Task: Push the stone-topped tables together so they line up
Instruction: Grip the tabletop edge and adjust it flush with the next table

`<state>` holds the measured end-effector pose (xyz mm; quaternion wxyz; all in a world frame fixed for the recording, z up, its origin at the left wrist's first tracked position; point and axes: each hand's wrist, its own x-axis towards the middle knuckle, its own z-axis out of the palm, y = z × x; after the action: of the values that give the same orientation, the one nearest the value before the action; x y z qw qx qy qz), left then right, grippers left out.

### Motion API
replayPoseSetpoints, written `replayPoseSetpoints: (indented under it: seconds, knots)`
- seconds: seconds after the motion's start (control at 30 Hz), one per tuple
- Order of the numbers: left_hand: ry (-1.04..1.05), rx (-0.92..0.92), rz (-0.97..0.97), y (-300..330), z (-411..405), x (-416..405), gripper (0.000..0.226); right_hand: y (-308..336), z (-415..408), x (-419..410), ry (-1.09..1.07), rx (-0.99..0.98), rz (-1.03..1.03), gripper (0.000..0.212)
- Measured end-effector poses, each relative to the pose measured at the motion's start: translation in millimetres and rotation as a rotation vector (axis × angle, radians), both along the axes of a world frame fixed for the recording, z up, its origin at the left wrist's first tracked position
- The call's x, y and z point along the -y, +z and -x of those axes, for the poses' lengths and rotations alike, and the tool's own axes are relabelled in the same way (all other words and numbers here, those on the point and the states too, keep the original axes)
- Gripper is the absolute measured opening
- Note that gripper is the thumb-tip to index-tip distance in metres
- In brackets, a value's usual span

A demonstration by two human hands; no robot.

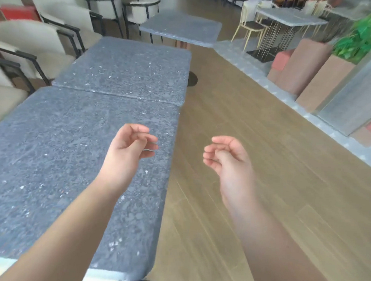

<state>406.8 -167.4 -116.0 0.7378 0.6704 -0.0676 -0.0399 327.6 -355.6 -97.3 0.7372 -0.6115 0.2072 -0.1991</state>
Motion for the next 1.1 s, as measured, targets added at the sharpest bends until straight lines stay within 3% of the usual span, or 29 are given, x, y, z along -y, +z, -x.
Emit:
replayPoseSetpoints:
  seconds: [0.23, 0.4, 0.77, 0.93, 1.1]
  knots:
    - [0.072, -0.004, -0.004, -1, 6, 66, 0.022, -3, -11, 75, 0.100, -0.010, -0.009, 0.034]
    - [0.167, -0.117, 0.009, -43, -18, 90, 0.024, -31, -57, 105, 0.222, -0.114, 0.055, 0.035]
    - [0.438, -0.389, 0.104, -137, -178, 122, 0.021, -126, -282, 146, 0.447, -0.384, 0.163, 0.035]
    - [0.527, -0.605, 0.383, -160, -222, 125, 0.014, -164, -381, 163, 0.511, -0.517, 0.166, 0.031]
    - [0.605, -0.966, 0.925, -204, -268, 153, 0.026, -227, -458, 167, 0.622, -0.742, 0.081, 0.021]
